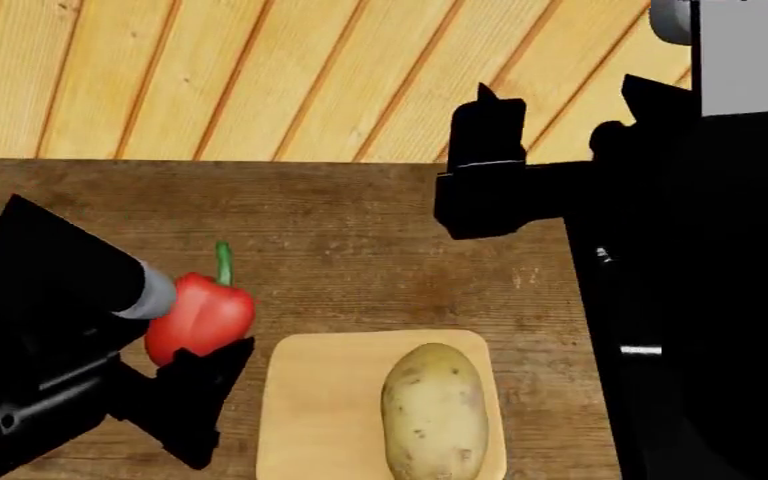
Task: Pick the vegetables from the sink and place them on the cutting board.
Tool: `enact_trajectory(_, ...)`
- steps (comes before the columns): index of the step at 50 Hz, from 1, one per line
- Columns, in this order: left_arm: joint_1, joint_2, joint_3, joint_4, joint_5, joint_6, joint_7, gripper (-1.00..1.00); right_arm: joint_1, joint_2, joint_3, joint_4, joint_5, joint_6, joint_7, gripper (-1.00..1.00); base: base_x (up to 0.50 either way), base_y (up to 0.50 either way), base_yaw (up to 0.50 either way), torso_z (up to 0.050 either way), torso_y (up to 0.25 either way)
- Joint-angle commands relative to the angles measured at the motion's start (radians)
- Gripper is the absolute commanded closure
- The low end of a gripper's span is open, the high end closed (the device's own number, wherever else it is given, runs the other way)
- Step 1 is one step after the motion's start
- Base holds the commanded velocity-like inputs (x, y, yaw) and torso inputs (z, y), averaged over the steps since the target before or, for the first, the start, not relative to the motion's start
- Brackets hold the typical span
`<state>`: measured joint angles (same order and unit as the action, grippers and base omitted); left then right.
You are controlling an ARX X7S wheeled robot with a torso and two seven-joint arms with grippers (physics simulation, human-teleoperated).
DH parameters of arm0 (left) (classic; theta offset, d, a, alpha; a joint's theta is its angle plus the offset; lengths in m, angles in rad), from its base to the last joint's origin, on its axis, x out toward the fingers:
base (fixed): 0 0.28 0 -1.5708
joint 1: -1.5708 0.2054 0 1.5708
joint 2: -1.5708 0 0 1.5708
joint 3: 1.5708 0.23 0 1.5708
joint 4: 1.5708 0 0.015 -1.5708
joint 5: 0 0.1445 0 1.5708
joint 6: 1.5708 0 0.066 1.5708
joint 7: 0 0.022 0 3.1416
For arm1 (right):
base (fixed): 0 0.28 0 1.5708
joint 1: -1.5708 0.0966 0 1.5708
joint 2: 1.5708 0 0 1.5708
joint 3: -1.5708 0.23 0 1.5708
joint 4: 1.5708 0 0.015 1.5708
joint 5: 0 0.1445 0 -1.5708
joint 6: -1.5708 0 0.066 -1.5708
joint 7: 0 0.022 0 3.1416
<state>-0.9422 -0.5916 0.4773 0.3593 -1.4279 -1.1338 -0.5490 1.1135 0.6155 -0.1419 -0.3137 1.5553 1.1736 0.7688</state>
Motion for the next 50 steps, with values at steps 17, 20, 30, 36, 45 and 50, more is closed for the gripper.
enact_trajectory(17, -0.069, 0.183, 0.18, -0.242, 0.128, -0.043, 0.088, 1.0, -0.031, 0.036, 0.057, -0.056, 0.073, -0.016, 0.038, -1.0, 0.0, 0.0, 0.0, 0.0, 0.0)
enact_trajectory(20, -0.074, 0.194, 0.205, -0.257, 0.126, -0.068, 0.086, 1.0, -0.039, 0.036, 0.055, -0.053, 0.063, -0.019, 0.032, -1.0, 0.0, 0.0, 0.0, 0.0, 0.0)
enact_trajectory(30, -0.096, 0.222, 0.22, -0.29, 0.145, -0.056, 0.093, 1.0, -0.073, 0.039, 0.055, -0.063, 0.059, -0.029, 0.024, -1.0, 0.0, 0.0, 0.0, 0.0, 0.001)
enact_trajectory(36, -0.106, 0.238, 0.237, -0.312, 0.162, -0.047, 0.108, 1.0, -0.088, 0.04, 0.055, -0.06, 0.062, -0.034, 0.018, -1.0, 0.0, 0.0, 0.0, 0.0, 0.0)
enact_trajectory(45, -0.13, 0.273, 0.256, -0.355, 0.181, -0.037, 0.123, 1.0, -0.093, 0.043, 0.053, -0.06, 0.073, -0.037, 0.02, -1.0, 0.0, 0.0, 0.0, 0.001, 0.0)
enact_trajectory(50, -0.144, 0.279, 0.264, -0.367, 0.183, -0.043, 0.126, 1.0, -0.104, 0.05, 0.058, -0.066, 0.077, -0.042, 0.017, -1.0, 0.0, 0.0, 0.0, 0.0, 0.0)
